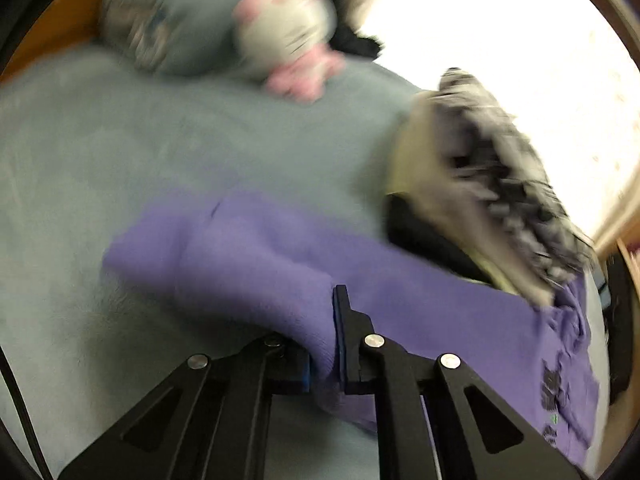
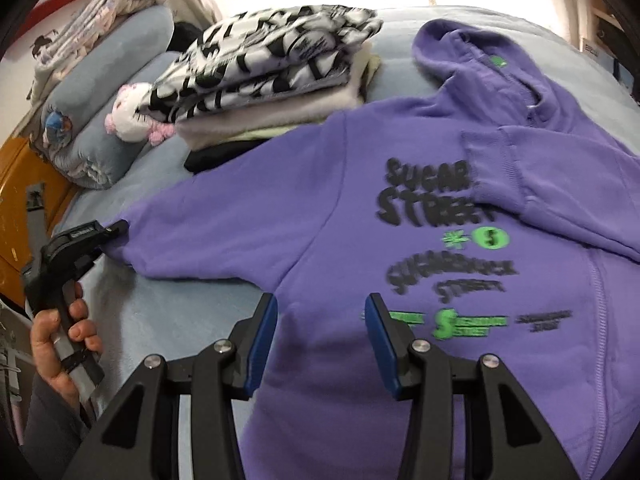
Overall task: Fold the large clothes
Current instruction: 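Fold the held sleeve across the hoodie front and open the left gripper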
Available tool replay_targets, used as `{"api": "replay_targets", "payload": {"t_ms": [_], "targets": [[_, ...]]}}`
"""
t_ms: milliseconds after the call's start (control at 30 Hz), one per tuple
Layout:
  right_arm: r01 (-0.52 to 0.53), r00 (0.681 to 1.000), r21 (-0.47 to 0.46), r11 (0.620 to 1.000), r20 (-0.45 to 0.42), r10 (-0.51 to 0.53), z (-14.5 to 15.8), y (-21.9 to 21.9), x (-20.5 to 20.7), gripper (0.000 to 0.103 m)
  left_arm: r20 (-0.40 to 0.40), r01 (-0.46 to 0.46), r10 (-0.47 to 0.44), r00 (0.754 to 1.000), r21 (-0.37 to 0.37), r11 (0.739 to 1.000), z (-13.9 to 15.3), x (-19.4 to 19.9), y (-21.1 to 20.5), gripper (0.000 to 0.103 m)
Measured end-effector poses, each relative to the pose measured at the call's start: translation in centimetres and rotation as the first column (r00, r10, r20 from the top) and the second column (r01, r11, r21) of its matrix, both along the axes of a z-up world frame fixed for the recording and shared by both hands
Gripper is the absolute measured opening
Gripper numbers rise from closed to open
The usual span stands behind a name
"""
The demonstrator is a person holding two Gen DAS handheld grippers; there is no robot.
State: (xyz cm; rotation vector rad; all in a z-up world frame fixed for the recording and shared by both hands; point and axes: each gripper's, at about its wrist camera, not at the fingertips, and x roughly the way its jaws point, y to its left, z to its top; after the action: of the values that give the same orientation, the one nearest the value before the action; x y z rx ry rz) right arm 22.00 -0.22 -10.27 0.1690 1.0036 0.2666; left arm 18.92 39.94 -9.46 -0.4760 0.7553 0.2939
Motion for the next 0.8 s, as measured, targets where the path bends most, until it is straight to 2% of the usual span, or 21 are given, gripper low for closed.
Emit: {"api": "replay_targets", "payload": {"t_ms": [67,167,300,400,467,533,600,700,800], "targets": [[0.021,1.0,0.014,1.0,0.017,-0.022,0.7,-1.5,-0.6,0.046,0.053,0.065,-0.069,0.996,0.07,0.995,2.9,-0.6,-3.6,0.007],[0.06,0.998,0.031,0.998,0.027,-0.06,1.6,-4.2,-1.3,0.046,0.108,0.175,-0.19,0.976,0.138,0.975,6.5,-0.9,-10.3,0.007],[0.126,0.991,0.056,0.99,0.035,-0.128,2.2,-8.0,-2.2,0.046,0.077,0.348,-0.363,0.928,0.164,0.923,8.0,-0.8,-19.6,0.007],[0.182,0.982,0.058,0.982,0.04,-0.184,2.4,-11.5,-2.9,0.046,0.02,0.448,-0.455,0.89,0.141,0.883,6.3,-0.5,-25.8,0.007],[0.22,0.974,0.054,0.974,0.038,-0.222,2.4,-13.9,-3.3,0.046,-0.029,0.491,-0.491,0.87,0.111,0.864,4.3,-0.3,-29.0,0.007],[0.252,0.967,0.048,0.966,0.03,-0.254,2.2,-16.0,-3.6,0.046,-0.087,0.524,-0.518,0.851,0.079,0.848,1.9,0.3,-31.8,0.007],[0.28,0.959,0.041,0.959,0.019,-0.281,1.8,-18.1,-3.9,0.046,-0.139,0.532,-0.52,0.843,0.07,0.844,-0.2,0.5,-33.8,0.009],[0.296,0.955,0.038,0.954,0.003,-0.297,1.3,-20.0,-4.5,0.046,-0.208,0.537,-0.517,0.83,0.055,0.842,-2.8,0.3,-35.3,0.02],[0.283,0.959,0.052,0.958,-0.011,-0.283,0.8,-20.9,-4.8,0.046,-0.198,0.548,-0.532,0.823,0.031,0.836,-2.8,-0.3,-35.3,0.04]]}}
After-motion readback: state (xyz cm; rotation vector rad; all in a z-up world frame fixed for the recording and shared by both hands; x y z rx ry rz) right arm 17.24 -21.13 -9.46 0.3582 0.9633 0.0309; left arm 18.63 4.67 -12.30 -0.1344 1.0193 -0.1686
